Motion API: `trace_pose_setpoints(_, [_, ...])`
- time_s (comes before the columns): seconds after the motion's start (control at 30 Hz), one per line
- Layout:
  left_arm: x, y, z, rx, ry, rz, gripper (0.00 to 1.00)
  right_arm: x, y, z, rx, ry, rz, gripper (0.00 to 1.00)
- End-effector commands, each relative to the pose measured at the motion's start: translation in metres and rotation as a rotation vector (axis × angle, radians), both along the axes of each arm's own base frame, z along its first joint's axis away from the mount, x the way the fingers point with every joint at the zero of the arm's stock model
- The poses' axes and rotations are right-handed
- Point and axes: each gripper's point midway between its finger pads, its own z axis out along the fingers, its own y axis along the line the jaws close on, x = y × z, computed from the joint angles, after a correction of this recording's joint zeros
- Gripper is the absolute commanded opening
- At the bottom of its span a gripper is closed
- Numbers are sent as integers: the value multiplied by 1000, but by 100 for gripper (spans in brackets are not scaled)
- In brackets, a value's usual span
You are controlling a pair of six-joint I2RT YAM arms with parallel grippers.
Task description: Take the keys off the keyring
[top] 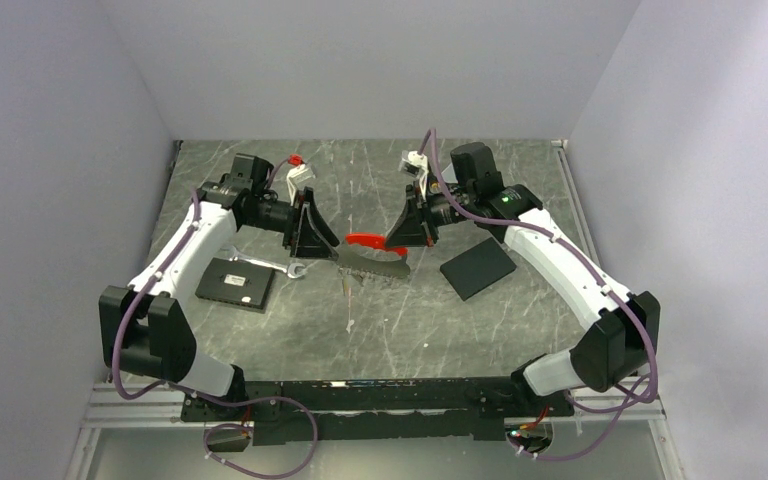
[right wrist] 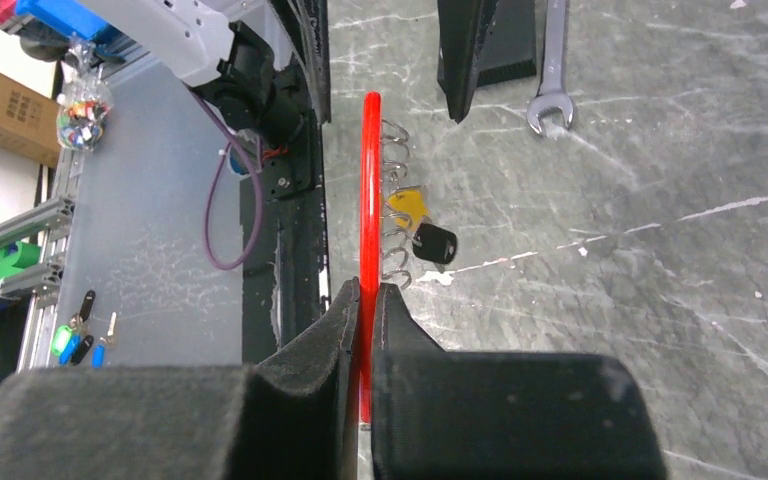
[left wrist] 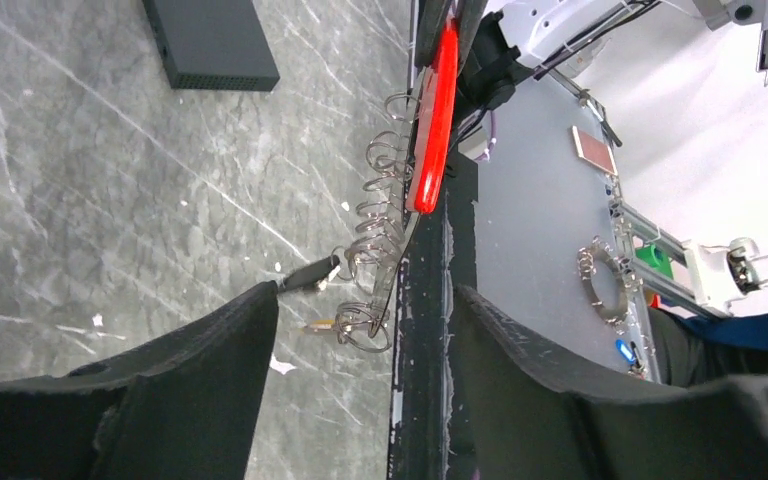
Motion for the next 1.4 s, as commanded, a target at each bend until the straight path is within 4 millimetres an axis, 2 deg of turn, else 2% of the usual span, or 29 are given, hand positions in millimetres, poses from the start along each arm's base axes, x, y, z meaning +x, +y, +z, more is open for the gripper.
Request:
trace_pose_setpoints(0.0, [-13,-4,32,-106,-77,-55,62,-5,3,46,100,-99,40,0])
trace_pose_setpoints(0.07, [-15,-4,35,-116,-75,-62,52,-5,4,47,105,-97,41,0])
trace_pose_setpoints(0.13, [-16,-4,37,-125,-76,-68,47,-6,4,47,109,-96,43,0])
trace_pose_setpoints(0.4, [-22,-14,33,-95,-76,-98,43,-7,5,53,124,-97,51,0])
trace_pose_setpoints(0.43, [-22,-16,31,-89,-77,-102,38,-8,5,53,124,-98,52,0])
trace_pose_setpoints(0.57, [-22,-18,32,-74,-89,-113,0,-8,4,50,118,-103,51,0])
trace_pose_setpoints(0.63, [-20,-17,33,-57,-99,-107,0,-10,3,45,113,-99,64,0])
trace_pose_setpoints(0.77, [-23,-17,38,-54,-102,-117,0,-13,1,33,80,-89,74,43])
trace_pose_setpoints(0.83, [-28,-19,37,-42,-97,-132,0,-12,2,27,51,-89,74,57])
trace_pose_setpoints(0.87, [-30,-21,36,-33,-101,-141,0,-13,3,25,35,-91,76,61])
trace_pose_setpoints(1.03, [-37,-30,26,20,-111,-173,0,-19,15,11,-31,-82,110,62])
trace_pose_setpoints(1.27, [-35,-34,26,37,-111,-186,0,-33,32,-8,-75,3,167,47])
trace_pose_setpoints(1.37, [-35,-36,27,42,-114,-193,0,-37,38,-13,-72,44,184,44])
